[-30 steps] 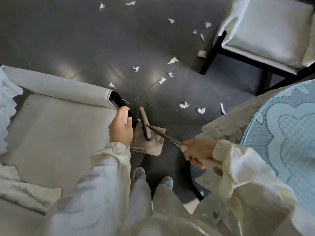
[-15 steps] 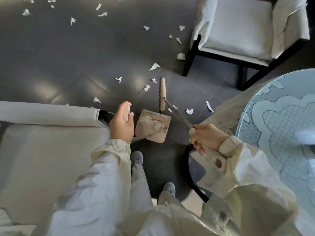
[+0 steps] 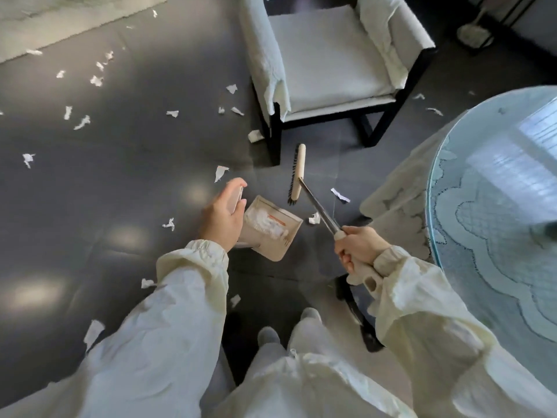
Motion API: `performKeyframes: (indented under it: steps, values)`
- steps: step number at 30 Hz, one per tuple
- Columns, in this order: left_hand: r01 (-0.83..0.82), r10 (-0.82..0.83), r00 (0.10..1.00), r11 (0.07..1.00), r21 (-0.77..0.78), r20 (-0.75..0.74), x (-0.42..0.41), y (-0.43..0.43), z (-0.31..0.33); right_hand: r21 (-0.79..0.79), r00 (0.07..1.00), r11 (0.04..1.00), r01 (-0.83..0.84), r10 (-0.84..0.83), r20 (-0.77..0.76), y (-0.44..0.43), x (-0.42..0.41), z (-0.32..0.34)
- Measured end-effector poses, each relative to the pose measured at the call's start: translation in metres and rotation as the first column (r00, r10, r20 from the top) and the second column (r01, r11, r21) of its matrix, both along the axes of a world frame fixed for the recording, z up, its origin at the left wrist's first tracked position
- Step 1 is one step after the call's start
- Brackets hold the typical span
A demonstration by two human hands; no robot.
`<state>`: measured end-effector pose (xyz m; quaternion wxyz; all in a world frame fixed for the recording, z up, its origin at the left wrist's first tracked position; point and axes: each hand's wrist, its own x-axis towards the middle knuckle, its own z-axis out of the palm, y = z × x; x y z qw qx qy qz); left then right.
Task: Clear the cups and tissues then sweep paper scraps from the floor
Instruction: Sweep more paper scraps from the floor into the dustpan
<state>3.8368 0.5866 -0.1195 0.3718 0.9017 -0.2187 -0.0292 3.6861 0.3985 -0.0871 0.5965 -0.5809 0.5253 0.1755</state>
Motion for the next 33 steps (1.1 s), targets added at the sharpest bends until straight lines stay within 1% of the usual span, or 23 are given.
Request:
performKeyframes:
  steps: [2,4,6,8,10,13,15,18,20,23,24,25,28,29,31,33]
  values:
    - [0.055,-0.055,0.998,0.998,0.015,0.041,0.023,-0.019,-0.001,0.041,0.995,0.994,0.1,-0.099,-0.013,-0.011,0.011,-0.003]
    - [0.114,-0.115,0.992,0.993,0.031,0.049,0.05,-0.041,-0.004,0.053,0.986,0.984,0.169,-0.167,-0.026,-0.024,0.024,-0.009]
    - [0.155,-0.157,0.987,0.987,0.036,0.034,0.079,-0.063,-0.008,0.045,0.978,0.977,0.208,-0.207,-0.031,-0.04,0.04,-0.018]
    - [0.192,-0.194,0.98,0.981,0.038,0.05,0.106,-0.084,-0.012,0.036,0.966,0.965,0.259,-0.258,-0.018,-0.061,0.058,-0.03]
    - [0.237,-0.239,0.969,0.971,0.04,0.06,0.133,-0.104,-0.013,-0.011,0.955,0.955,0.295,-0.296,-0.025,-0.079,0.078,-0.039]
    - [0.286,-0.29,0.953,0.957,0.055,0.086,0.167,-0.131,-0.011,-0.114,0.957,0.955,0.274,-0.282,-0.065,-0.106,0.101,-0.049]
    - [0.323,-0.327,0.943,0.944,0.071,0.064,0.188,-0.153,-0.011,-0.142,0.945,0.945,0.294,-0.31,-0.106,-0.126,0.113,-0.062]
    - [0.35,-0.353,0.935,0.934,0.076,0.029,0.2,-0.166,-0.01,-0.196,0.976,0.969,0.151,-0.177,-0.128,-0.137,0.116,-0.081]
    - [0.401,-0.401,0.916,0.914,0.066,-0.011,0.216,-0.176,-0.011,-0.169,0.971,0.975,0.145,-0.173,-0.163,-0.137,0.121,-0.096]
    - [0.496,-0.495,0.869,0.867,0.06,-0.03,0.247,-0.187,-0.013,-0.086,0.957,0.972,0.217,-0.229,-0.177,-0.121,0.128,-0.112]
    - [0.526,-0.523,0.851,0.848,0.063,-0.053,0.256,-0.187,-0.013,-0.074,0.956,0.974,0.214,-0.225,-0.187,-0.11,0.132,-0.116]
    - [0.555,-0.551,0.831,0.83,0.058,-0.078,0.266,-0.186,-0.014,-0.083,0.956,0.978,0.191,-0.204,-0.209,-0.096,0.138,-0.119]
    - [0.648,-0.637,0.759,0.76,0.048,-0.135,0.302,-0.18,-0.015,-0.181,0.938,0.983,0.026,-0.086,-0.337,-0.048,0.17,-0.128]
    - [0.682,-0.671,0.728,0.73,0.045,-0.14,0.316,-0.177,-0.016,-0.205,0.921,0.979,0.016,-0.094,-0.379,-0.031,0.185,-0.13]
    - [0.752,-0.741,0.653,0.658,0.022,-0.156,0.345,-0.164,-0.019,-0.23,0.887,0.97,0.075,-0.17,-0.429,0.004,0.216,-0.129]
    - [0.812,-0.797,0.562,0.583,-0.037,-0.221,0.372,-0.147,-0.021,-0.227,0.892,0.946,0.233,-0.3,-0.337,0.047,0.241,-0.128]
